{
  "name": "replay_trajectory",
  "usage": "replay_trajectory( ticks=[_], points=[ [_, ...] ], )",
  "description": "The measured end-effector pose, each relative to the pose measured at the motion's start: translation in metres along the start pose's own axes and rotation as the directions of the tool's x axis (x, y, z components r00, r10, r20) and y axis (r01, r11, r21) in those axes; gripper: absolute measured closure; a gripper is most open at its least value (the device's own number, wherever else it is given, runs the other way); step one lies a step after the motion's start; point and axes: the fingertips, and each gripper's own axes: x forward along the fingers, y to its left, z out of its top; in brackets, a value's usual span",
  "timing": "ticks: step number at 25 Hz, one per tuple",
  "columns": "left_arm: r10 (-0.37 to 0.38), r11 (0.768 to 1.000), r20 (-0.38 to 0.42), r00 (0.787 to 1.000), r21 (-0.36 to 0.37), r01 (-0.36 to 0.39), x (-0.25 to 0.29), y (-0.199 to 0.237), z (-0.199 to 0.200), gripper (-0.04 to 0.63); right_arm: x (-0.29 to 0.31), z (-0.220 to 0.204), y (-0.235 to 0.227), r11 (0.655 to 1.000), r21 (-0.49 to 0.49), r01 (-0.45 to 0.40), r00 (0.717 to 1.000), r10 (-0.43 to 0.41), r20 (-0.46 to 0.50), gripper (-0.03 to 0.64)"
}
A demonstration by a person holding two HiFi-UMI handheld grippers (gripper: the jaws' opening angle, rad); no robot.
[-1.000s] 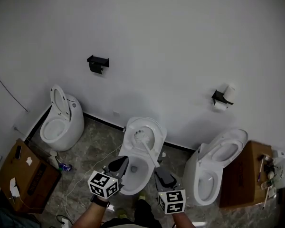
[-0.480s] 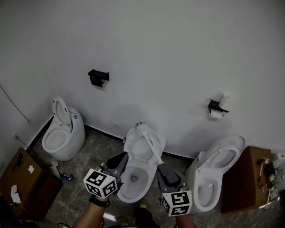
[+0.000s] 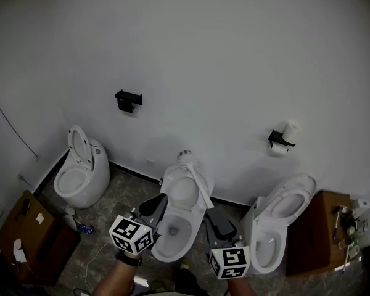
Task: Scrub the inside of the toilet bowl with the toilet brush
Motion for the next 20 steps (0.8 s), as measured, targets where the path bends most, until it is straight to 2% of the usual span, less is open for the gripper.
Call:
replay_trajectory(
  ticks=[20],
  points=[
    [0.011,1.000,0.012,1.000,0.030,-0.011,-0.001,0.009,0.007,0.589,0.011,0.011,0.008,1.000,0.000,0.010,0.998,-0.010,0.067,0.453]
  ],
)
